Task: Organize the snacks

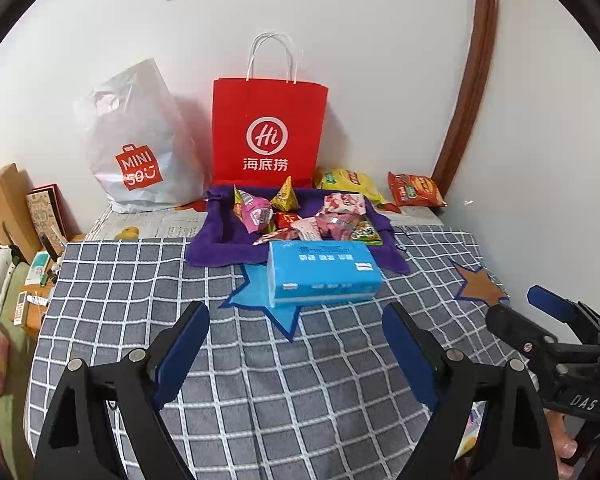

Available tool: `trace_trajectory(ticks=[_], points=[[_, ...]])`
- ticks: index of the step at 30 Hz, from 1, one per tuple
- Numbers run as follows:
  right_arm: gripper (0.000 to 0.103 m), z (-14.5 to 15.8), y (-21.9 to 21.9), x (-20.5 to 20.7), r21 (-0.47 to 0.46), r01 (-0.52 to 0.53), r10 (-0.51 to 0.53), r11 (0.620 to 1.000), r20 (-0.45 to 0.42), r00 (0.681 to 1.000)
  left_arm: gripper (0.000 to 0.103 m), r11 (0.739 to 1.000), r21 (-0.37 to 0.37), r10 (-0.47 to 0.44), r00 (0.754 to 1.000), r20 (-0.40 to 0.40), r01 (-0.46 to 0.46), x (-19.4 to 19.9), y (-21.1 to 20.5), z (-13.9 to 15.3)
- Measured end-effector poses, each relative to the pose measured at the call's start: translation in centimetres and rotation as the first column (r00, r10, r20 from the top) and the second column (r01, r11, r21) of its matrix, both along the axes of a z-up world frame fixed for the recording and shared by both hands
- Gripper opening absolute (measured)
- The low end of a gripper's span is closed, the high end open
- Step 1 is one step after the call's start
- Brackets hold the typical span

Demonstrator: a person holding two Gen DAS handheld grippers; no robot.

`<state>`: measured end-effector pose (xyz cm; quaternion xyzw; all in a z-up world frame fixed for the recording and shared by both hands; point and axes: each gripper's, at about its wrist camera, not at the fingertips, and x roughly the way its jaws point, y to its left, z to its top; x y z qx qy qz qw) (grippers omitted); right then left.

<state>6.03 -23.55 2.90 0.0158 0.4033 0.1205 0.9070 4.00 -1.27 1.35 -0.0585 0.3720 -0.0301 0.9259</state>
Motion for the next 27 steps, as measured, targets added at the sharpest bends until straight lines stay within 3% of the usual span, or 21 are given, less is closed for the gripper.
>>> trace_trajectory(ticks=[9,27], points=[[0.099,0.5,-1.0,-2.7,0.000,0.027,-0.027,1.000,0.016,1.000,0.088,1.000,0.018,-0.011,0.999,0.039,0.010,-2.6,-1.3,0.9],[0.099,1.0,-1.1,-4.1,0.016,0.025,-0.025,1.000,0.041,0.999,0.088,1.000,0.017,-0.002,0.999,0.040,0.001,-3.4,-1.3,1.1]])
